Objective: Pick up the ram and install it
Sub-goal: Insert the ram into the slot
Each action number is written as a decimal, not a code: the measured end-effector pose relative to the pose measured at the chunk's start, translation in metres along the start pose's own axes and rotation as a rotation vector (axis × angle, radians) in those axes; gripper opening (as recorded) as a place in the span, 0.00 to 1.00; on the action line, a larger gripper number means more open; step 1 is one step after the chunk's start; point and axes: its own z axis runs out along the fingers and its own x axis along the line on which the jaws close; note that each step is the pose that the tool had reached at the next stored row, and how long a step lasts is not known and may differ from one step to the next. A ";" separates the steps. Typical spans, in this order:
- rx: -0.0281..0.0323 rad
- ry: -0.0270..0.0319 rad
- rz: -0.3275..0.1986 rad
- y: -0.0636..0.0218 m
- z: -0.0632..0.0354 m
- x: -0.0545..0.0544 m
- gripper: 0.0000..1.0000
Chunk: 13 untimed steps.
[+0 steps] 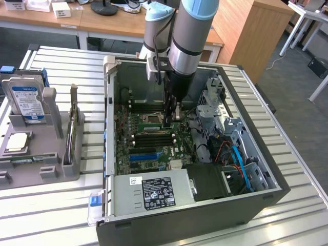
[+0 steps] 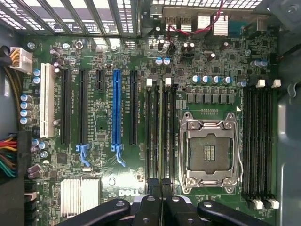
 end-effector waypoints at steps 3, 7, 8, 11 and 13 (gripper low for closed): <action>-0.0001 0.0003 0.000 0.0000 0.0006 0.000 0.12; 0.0002 -0.0003 0.000 0.0000 0.0010 0.001 0.12; 0.0001 -0.0002 0.000 0.0000 0.0010 0.001 0.12; 0.0001 -0.0001 0.000 0.0000 0.0009 0.002 0.12; 0.0000 0.0000 0.000 0.0000 0.0009 0.003 0.12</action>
